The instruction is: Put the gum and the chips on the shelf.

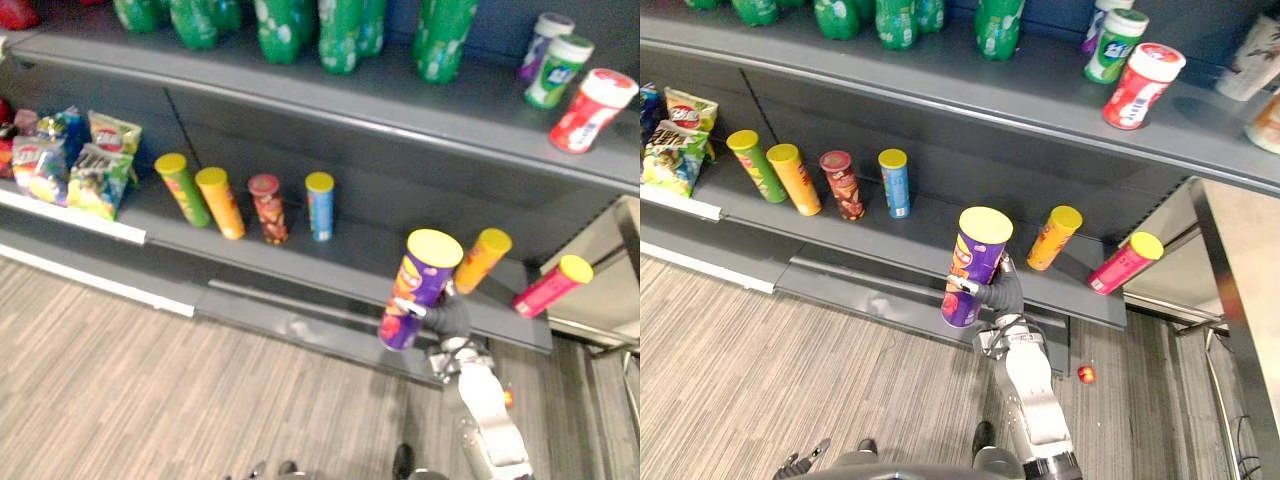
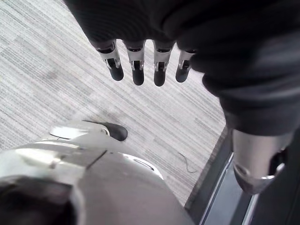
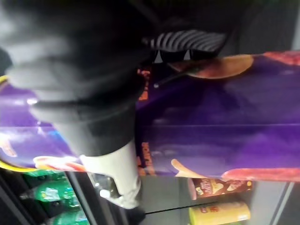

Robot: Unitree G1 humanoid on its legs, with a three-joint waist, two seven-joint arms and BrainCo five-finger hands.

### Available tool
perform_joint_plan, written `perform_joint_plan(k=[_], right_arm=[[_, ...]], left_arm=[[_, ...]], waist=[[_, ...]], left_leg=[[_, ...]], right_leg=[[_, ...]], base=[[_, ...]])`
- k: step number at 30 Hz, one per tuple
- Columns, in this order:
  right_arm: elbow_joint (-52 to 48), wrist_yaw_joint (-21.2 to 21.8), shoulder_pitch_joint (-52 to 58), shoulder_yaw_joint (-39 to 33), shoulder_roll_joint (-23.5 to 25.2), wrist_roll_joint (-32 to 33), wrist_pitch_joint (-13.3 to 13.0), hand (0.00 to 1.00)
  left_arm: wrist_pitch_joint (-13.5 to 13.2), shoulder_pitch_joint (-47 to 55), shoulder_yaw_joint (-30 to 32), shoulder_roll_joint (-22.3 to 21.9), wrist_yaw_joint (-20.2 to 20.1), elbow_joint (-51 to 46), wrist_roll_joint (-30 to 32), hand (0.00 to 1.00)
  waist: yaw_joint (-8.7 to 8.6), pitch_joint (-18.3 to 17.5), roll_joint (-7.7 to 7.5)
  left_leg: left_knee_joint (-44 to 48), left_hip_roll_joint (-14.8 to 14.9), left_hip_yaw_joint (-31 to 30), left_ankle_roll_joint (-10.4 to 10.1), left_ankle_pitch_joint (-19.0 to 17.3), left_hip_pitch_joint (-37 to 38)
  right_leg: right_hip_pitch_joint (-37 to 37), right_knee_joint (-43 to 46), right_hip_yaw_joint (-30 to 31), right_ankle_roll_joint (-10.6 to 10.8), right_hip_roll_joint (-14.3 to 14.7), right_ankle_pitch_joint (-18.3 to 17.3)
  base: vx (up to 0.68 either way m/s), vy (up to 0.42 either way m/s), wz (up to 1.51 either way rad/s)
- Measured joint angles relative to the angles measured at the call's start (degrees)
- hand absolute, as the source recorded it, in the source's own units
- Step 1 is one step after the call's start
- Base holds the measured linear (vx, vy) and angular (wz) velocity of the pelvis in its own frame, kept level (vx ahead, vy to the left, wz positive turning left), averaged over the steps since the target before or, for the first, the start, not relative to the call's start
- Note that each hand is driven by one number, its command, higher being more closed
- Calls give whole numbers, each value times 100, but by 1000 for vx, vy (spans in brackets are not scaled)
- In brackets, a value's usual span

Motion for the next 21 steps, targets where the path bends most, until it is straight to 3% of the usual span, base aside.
perform_joint_plan(k=[7, 8, 9, 12, 14, 16, 21], right_arm=[[697, -714, -1257, -340, 25, -598, 74, 100], [1092, -1135, -1805, -754, 27, -857, 126, 100], [1154, -1273, -1979, -834, 27, -864, 190, 100], [1204, -1435, -2196, -1063, 21, -968, 246, 100], [1539, -1551, -2719, -1398, -2, -1003, 247, 100], [2075, -2048, -3401, -1933, -246, -1215, 263, 100], [2392, -2559, -3829, -2314, -447, -1313, 267, 100]], left_arm=[[-83, -74, -633, 35, 127, -945, -298, 0], [-278, -296, -1079, -3, 139, -1434, -443, 0], [-281, -410, -1272, -51, 137, -1564, -530, 0], [-292, -485, -1482, -86, 133, -1830, -534, 0], [-302, -561, -1537, -139, 137, -2033, -548, 0], [-416, -768, -1734, -237, 166, -2125, -761, 0], [-474, -775, -1806, -213, 336, -2149, -924, 0]], waist=[[111, 569, 144], [197, 844, 210], [194, 951, 222], [184, 1112, 271], [165, 1313, 340], [183, 1526, 541], [289, 1654, 658]], left_leg=[[77, -194, -221, 137, 148, -464], [301, -270, -295, 146, 154, -777], [390, -309, -301, 146, 151, -863], [501, -336, -318, 159, 134, -991], [898, -340, -340, 191, 38, -1276], [1325, -396, -521, 236, -104, -1683], [1529, -497, -701, 252, -112, -2080]], right_leg=[[-327, 109, -132, 63, -213, 96], [-598, 324, -157, 73, -314, 101], [-658, 368, -154, 73, -353, 101], [-784, 491, -157, 75, -422, 92], [-1038, 859, -156, 77, -501, -22], [-1362, 1377, -267, 90, -604, -240], [-1801, 1969, -345, 81, -788, -488]], base=[[-82, 19, 20], [-80, 49, 22], [-57, 46, 17], [-14, 10, 1], [-70, 36, 11], [-153, 26, 38], [-82, -2, 25]])
